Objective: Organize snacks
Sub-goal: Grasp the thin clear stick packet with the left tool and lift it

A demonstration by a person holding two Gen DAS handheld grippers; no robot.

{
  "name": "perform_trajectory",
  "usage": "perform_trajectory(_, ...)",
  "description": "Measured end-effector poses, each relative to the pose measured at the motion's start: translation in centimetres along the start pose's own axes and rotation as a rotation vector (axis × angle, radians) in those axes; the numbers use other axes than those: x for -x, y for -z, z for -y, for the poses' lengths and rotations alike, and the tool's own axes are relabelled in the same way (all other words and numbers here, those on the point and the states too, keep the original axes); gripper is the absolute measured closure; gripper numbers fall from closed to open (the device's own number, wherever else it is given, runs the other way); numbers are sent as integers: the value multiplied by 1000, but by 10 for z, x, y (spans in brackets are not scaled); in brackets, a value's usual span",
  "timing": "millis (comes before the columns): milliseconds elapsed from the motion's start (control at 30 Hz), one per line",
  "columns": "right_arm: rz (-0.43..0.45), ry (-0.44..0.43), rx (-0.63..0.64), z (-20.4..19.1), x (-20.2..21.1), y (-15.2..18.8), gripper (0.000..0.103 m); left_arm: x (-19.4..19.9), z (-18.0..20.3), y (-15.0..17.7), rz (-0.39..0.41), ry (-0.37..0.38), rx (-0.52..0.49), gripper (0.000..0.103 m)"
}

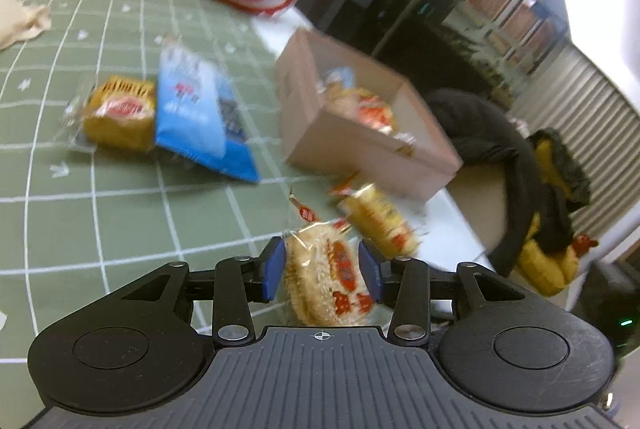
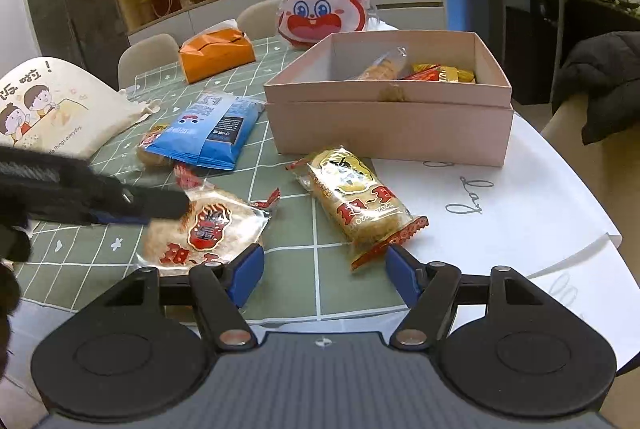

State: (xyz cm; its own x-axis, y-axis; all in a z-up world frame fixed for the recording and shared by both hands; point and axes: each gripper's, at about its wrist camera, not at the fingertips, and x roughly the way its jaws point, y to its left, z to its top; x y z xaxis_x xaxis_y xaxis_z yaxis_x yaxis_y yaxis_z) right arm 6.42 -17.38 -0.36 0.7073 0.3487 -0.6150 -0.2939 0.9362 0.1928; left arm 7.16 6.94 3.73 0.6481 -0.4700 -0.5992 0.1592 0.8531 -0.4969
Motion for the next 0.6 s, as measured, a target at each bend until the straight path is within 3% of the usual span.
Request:
perform_trajectory(67, -1, 7, 9, -2, -1, 0, 34, 1, 2, -1, 11, 22, -8, 57)
perform_trajectory(400, 7, -27, -16, 4, 2, 0, 34, -25, -9, 5, -63, -99, -24, 57)
perform_trajectory(600, 84, -6, -13, 1, 11, 2, 34, -26, -13, 4, -82, -57, 4, 57)
